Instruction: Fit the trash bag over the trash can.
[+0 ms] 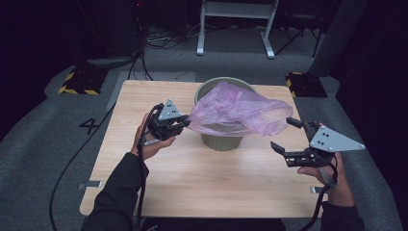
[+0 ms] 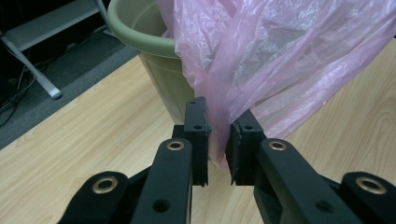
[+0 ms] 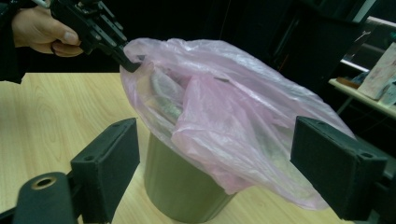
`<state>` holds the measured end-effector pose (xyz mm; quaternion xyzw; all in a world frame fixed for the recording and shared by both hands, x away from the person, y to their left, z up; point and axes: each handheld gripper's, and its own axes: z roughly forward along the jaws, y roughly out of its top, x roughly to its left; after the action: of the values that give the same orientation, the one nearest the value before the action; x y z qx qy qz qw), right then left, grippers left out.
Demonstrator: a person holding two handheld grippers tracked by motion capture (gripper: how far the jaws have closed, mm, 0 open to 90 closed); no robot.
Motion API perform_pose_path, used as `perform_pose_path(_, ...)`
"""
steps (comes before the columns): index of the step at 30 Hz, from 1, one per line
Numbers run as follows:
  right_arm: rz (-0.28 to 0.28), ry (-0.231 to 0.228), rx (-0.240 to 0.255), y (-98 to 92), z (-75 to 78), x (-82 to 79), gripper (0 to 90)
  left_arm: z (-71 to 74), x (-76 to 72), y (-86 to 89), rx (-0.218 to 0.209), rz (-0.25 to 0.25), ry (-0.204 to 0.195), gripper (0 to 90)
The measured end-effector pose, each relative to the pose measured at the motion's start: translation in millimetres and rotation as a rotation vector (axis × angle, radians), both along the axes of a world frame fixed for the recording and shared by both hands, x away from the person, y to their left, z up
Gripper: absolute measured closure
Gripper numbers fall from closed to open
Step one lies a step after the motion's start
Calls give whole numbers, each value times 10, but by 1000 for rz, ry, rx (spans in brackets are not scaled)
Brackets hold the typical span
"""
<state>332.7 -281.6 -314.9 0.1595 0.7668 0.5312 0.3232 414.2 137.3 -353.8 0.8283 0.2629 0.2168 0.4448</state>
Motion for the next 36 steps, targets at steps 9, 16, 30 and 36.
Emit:
perform_pose_path(9, -203, -75, 15, -11, 68, 213, 253, 3, 28, -22, 21, -2, -11, 764)
perform_pose_path(16, -230, 14, 11, 67, 106, 773, 677, -10, 134, -81, 68, 13, -1, 787)
perform_pose_path(30, -333, 132, -21, 256, -55, 1471, 884, -224, 431, -128, 90, 73, 74, 800)
perform_pose_path(36, -366, 189, -12, 288, -207, 1676, 896, -335, 498, -157, 133, 77, 100, 805)
